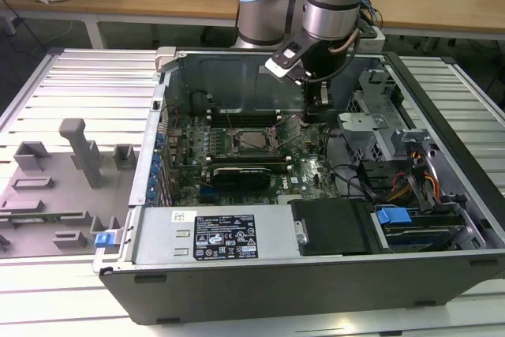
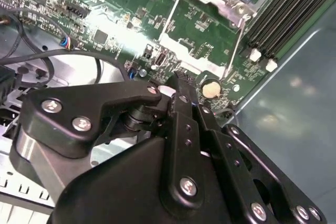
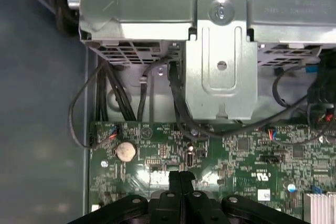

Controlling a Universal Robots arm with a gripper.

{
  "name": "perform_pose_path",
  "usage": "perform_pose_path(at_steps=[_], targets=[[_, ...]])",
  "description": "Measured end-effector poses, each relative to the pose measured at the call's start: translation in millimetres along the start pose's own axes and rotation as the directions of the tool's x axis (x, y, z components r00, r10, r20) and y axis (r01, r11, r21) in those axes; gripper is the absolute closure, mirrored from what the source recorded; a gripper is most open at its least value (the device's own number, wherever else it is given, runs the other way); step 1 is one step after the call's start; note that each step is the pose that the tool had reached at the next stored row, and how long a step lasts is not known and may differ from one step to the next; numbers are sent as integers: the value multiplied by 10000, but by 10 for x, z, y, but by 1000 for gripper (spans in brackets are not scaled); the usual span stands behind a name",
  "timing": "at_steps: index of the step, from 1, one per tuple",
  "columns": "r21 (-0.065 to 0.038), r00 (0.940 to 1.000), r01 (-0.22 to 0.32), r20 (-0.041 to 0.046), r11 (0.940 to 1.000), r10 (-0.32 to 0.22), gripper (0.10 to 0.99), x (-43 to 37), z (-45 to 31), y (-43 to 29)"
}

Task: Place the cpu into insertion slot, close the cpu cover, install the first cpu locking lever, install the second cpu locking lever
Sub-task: 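Close the cpu cover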

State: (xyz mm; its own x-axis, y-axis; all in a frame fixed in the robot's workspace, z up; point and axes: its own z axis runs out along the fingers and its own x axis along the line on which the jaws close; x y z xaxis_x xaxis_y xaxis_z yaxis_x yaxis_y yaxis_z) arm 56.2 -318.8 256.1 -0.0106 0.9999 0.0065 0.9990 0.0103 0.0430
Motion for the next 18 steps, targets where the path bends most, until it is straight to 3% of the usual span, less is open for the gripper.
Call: perform_pose_path(at_steps=[5, 9, 10, 11, 12, 15, 18], targets=[[175, 10000, -3, -1, 9998, 3, 980, -1, 103, 39], [181, 10000, -4, -1, 9998, 4, 980, -1, 103, 39], [248, 10000, -3, -3, 9997, 3, 980, -1, 104, 41], [368, 10000, -3, -6, 9993, 3, 980, -1, 105, 43], [757, 10000, -8, -9, 9971, 9, 980, -1, 108, 51], [1285, 10000, -9, -15, 9917, 11, 980, -1, 111, 63], [1309, 10000, -10, -14, 9914, 12, 980, -1, 110, 62]])
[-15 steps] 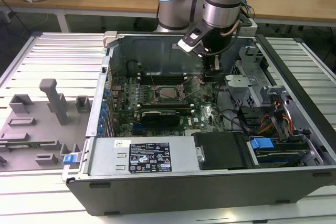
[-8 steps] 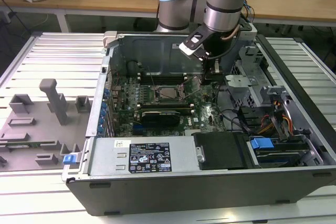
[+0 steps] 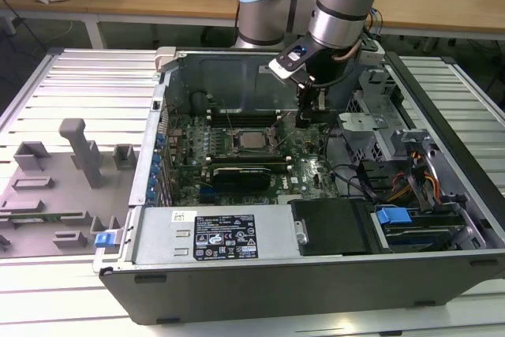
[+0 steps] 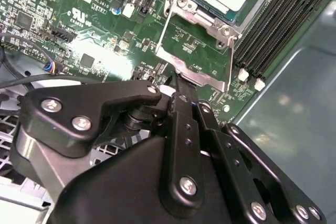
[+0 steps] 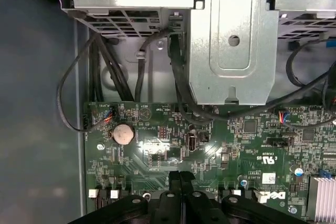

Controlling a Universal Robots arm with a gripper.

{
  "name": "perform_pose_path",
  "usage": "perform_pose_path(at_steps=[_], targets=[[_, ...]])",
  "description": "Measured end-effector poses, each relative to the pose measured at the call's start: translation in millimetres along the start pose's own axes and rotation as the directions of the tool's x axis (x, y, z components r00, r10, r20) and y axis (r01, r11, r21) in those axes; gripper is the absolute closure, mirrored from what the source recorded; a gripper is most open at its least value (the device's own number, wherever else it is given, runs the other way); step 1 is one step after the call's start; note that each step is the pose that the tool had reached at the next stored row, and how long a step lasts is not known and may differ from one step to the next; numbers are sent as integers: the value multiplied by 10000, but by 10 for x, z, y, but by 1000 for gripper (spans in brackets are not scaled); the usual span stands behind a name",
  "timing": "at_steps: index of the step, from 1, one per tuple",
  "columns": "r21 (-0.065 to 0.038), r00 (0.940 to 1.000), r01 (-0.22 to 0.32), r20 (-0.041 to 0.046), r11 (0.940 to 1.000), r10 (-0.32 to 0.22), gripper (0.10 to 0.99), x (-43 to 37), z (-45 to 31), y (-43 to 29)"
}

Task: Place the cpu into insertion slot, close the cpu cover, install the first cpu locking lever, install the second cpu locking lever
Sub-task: 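Close the cpu cover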

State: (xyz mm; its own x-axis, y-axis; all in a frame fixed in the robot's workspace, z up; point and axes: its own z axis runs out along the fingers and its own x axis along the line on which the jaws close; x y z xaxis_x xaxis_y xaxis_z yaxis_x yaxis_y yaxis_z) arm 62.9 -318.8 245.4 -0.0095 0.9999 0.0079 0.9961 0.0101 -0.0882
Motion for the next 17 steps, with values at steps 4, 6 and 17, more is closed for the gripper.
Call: perform_pose_path(at_steps=[4, 6, 17], targets=[[3, 10000, 1, -2, 10000, -1, 980, 1, 3, -30], [-22, 10000, 0, 0, 10000, 0, 980, 1, 8, -93], [-293, 10000, 3, 3, 9996, -3, 980, 12, 44, -491]])
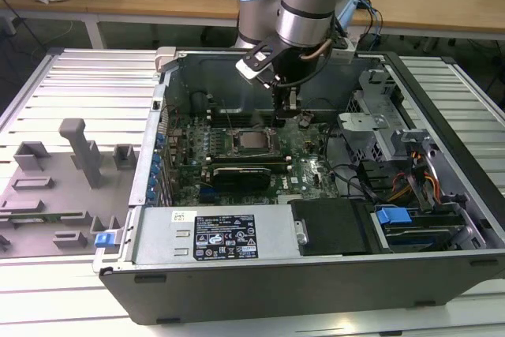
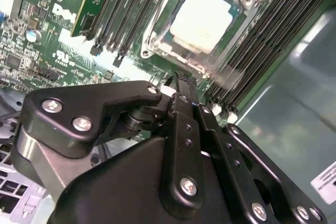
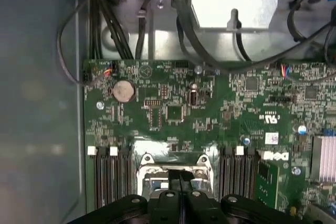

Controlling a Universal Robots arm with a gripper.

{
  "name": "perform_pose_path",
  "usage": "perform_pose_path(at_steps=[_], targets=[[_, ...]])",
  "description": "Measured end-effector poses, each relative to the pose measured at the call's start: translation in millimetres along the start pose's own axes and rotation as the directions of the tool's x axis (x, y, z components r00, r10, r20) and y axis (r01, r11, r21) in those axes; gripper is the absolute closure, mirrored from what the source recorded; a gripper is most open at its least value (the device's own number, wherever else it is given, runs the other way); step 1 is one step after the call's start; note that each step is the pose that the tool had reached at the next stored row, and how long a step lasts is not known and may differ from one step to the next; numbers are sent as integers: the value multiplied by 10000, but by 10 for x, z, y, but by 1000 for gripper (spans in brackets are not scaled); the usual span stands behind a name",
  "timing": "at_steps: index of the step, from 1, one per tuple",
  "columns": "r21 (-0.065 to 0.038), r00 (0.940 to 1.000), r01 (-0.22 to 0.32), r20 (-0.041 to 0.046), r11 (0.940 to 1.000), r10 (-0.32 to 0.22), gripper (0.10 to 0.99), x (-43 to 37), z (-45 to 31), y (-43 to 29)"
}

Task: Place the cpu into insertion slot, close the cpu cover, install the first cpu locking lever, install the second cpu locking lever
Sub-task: 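Close the cpu cover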

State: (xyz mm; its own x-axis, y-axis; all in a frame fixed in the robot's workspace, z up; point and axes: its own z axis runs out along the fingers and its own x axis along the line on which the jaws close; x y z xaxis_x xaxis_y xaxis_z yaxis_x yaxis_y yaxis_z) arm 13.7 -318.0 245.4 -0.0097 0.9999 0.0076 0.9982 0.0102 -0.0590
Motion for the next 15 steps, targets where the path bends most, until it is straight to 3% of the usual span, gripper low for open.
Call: perform_pose_path(at_steps=[5, 7, 9, 10, 15], targets=[[-96, 10000, 1, 1, 10000, -1, 980, 2, 4, -72], [-279, 10000, 0, 1, 9996, 0, 980, 3, 11, -144], [-599, 10000, 3, 7, 9982, -3, 980, 4, 25, -303], [-687, 10000, 6, 7, 9976, -6, 980, 4, 30, -347], [-837, 10000, 6, 6, 9965, -6, 980, 6, 46, -489]])
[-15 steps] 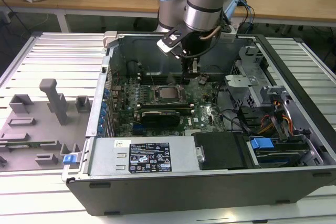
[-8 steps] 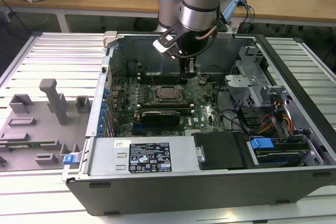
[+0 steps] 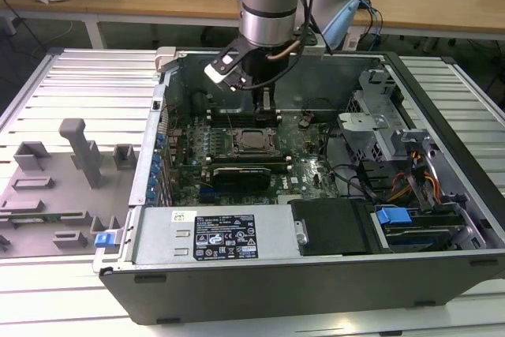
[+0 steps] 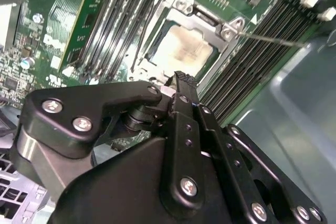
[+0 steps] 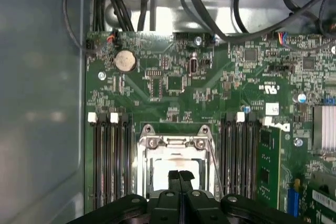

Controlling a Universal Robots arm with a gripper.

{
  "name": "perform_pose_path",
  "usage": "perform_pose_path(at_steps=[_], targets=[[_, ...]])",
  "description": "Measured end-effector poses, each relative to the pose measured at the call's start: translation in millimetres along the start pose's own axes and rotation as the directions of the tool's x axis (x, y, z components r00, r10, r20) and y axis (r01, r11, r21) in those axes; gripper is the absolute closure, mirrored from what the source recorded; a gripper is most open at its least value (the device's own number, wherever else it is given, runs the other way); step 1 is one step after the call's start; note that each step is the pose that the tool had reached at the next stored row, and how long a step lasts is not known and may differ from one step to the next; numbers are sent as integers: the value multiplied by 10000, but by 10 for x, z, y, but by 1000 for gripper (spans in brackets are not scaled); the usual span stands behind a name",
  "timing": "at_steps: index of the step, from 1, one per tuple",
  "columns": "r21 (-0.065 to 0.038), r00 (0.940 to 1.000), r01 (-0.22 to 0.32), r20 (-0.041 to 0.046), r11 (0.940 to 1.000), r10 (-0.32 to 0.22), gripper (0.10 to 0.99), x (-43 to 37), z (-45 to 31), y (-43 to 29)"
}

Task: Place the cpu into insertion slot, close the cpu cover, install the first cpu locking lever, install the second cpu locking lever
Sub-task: 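Close the cpu cover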

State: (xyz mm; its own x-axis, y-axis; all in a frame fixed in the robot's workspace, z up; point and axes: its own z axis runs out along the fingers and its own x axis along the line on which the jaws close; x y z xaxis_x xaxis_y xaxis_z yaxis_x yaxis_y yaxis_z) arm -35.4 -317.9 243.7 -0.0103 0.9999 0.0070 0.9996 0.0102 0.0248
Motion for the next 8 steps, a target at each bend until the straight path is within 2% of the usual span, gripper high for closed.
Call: perform_pose_path(at_steps=[8], targets=[[1, 10000, 10, 9, 10000, -10, 980, -3, 10, -28]])
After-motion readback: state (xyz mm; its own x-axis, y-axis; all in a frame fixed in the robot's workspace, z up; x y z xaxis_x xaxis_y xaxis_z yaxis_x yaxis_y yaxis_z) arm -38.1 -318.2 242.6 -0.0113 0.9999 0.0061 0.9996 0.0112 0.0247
